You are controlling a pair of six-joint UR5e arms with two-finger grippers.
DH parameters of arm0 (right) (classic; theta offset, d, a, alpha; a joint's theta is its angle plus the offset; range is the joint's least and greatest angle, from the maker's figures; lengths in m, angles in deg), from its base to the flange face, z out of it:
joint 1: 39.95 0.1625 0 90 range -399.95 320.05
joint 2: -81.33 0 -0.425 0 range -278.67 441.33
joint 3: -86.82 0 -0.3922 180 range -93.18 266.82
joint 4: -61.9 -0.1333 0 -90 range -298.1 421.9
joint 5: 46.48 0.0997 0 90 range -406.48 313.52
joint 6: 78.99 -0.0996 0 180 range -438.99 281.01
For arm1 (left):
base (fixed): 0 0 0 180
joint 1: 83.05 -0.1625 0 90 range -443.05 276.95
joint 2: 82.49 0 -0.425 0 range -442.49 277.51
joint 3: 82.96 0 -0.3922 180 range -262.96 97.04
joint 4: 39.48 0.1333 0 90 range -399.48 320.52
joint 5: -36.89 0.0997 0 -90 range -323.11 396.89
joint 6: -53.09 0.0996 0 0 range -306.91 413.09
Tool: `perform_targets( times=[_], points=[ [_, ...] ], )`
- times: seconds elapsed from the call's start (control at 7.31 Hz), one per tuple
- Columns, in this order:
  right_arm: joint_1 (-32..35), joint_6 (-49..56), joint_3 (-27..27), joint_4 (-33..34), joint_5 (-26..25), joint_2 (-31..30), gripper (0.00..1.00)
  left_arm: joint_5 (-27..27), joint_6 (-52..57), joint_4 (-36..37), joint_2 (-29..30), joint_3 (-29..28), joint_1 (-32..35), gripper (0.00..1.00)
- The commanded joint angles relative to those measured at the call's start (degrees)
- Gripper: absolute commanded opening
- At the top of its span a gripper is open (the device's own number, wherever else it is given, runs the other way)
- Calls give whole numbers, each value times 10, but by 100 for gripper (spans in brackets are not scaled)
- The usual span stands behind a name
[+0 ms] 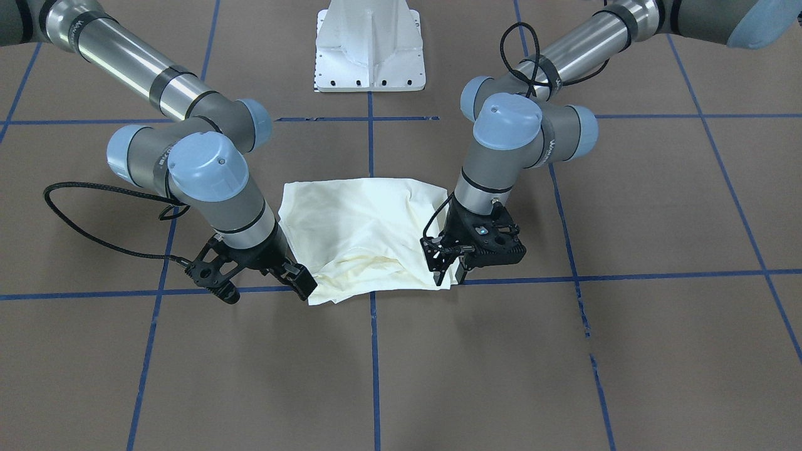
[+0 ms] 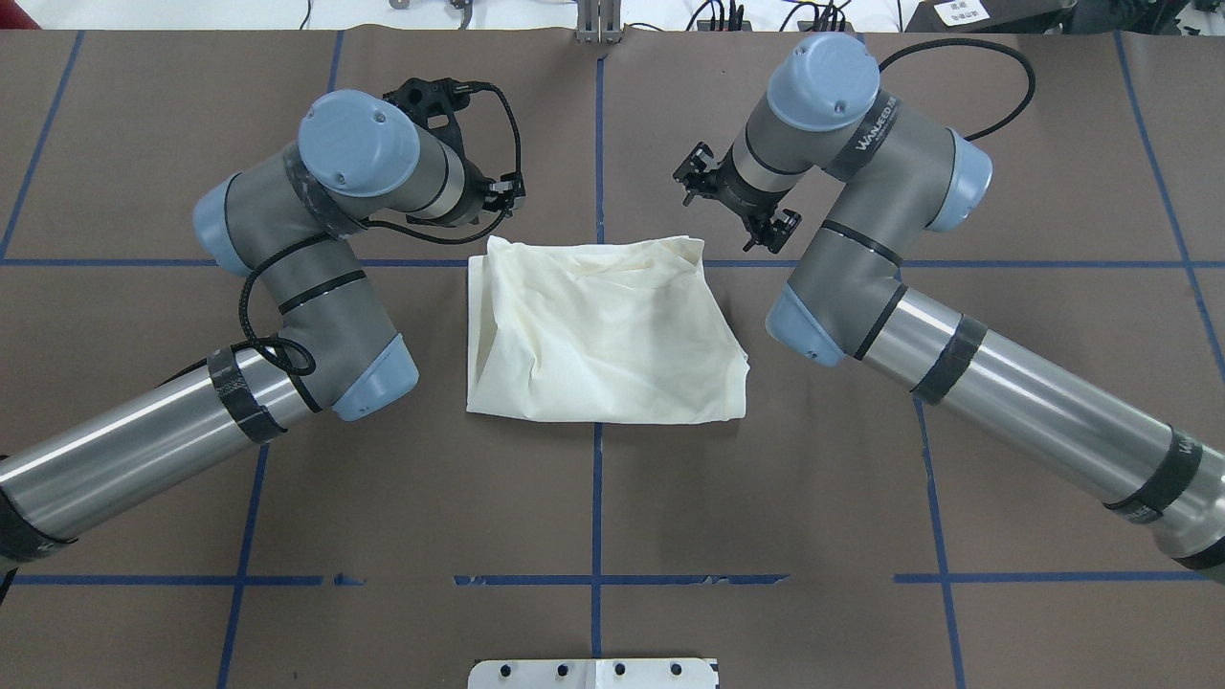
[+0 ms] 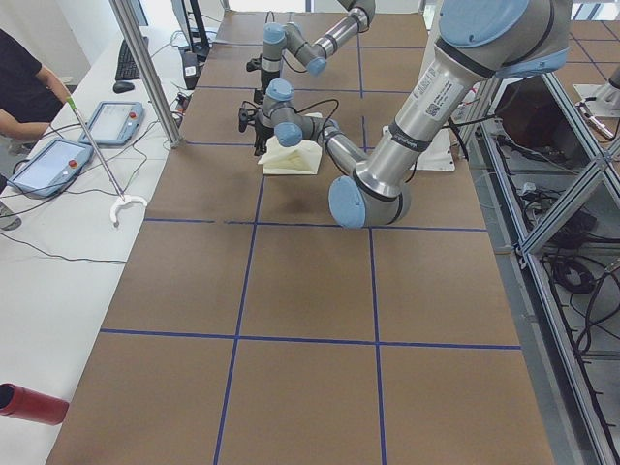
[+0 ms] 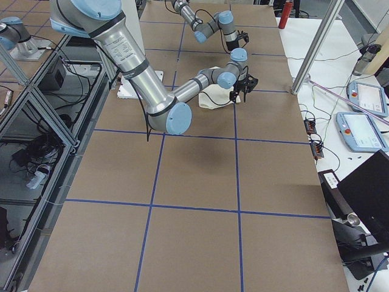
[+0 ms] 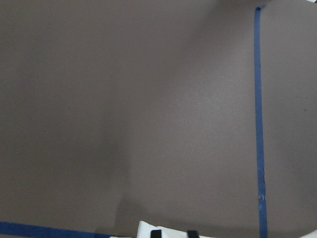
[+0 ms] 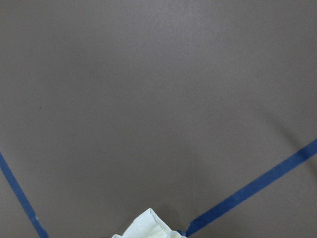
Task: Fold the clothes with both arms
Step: 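Raise the right gripper away while the left gripper moves to the bundle's side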
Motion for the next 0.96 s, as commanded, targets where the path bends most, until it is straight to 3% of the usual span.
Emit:
perform_targets(
  times=[0.0,0.27,0.55,0.82],
  points=[
    [33,37,8,1,42,-10,100,-10,21,-56,-29,18,12,100],
    [68,111,35,9,58,-43,100,-86,-15,-203,-104,32,7,100],
    [91,190,52,11,59,-75,100,-91,-106,-264,-104,32,-20,100],
    [106,236,66,56,59,-78,100,-96,-177,-360,-99,-9,-42,100]
  ],
)
